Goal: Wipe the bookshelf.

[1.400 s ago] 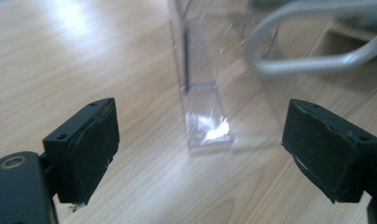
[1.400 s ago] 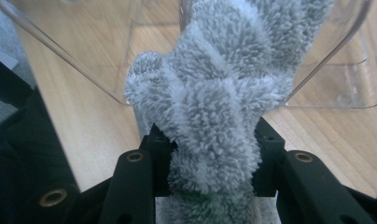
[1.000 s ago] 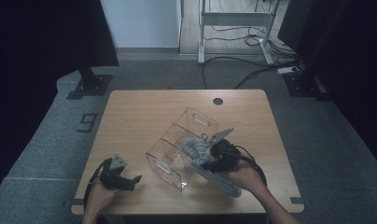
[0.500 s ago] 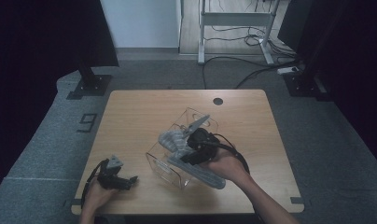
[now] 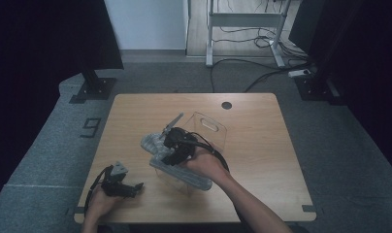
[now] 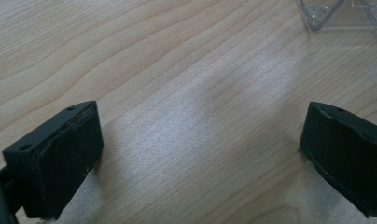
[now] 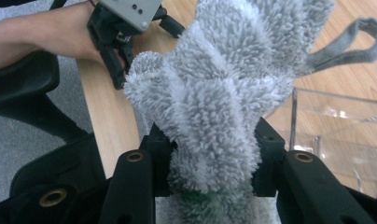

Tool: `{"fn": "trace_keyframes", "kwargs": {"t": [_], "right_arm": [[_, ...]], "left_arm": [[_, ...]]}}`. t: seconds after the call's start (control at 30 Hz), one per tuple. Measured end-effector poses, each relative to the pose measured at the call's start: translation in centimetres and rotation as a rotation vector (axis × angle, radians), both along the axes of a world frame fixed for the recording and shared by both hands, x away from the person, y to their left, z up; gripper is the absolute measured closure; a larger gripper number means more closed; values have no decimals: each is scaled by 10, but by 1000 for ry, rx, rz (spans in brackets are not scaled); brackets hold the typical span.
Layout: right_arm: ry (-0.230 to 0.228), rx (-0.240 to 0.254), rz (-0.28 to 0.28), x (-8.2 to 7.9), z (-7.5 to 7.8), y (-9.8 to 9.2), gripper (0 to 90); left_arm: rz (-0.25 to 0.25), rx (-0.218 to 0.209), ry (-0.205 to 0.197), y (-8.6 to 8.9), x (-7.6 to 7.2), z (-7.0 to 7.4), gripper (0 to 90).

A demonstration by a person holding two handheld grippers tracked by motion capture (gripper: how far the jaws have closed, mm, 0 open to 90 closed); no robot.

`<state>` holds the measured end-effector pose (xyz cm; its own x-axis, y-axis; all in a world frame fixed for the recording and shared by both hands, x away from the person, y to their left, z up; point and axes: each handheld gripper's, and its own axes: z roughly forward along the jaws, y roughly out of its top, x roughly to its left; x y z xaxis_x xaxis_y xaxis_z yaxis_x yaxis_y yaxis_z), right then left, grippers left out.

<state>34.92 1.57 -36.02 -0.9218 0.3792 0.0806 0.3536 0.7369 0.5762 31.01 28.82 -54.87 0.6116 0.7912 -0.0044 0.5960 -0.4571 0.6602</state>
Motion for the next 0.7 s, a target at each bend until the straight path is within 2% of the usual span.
{"fn": "trace_keyframes", "kwargs": {"t": [0.13,0.33,0.7], "right_arm": [[15,-6,3,5,-8,12,597],[13,-32,8,6,-19,24,596],[-10,-48,22,-1,-17,18,593]], "left_arm": [[3,-1,0,0,0,0,0],[2,2,2,0,0,0,0],[4,3,2,0,0,0,0]]}}
